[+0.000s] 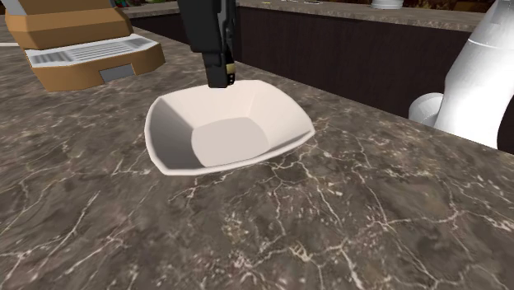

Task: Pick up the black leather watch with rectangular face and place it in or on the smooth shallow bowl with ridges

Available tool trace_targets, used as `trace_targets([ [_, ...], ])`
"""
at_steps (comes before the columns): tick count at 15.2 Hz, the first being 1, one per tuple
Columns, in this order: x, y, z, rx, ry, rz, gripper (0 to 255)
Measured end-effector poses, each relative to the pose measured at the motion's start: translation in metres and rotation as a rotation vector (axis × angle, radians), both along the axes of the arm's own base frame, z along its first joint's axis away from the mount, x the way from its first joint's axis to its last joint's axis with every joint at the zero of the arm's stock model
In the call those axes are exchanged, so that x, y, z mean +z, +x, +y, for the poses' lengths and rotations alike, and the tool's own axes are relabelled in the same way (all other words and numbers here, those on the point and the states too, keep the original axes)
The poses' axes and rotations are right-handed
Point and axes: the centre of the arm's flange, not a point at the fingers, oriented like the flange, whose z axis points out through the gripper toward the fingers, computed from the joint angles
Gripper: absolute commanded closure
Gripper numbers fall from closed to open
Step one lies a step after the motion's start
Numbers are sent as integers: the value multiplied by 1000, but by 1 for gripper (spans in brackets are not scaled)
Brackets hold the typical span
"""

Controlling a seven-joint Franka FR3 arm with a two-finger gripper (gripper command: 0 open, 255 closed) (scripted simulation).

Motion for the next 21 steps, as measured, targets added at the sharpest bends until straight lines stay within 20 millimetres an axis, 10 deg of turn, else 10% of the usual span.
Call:
trace_targets([
  [13, -41, -1, 1, 0, 0, 0, 255],
  [14, -41, -1, 1, 0, 0, 0, 0],
  [21, -35, 0, 0, 0, 1, 0, 0],
])
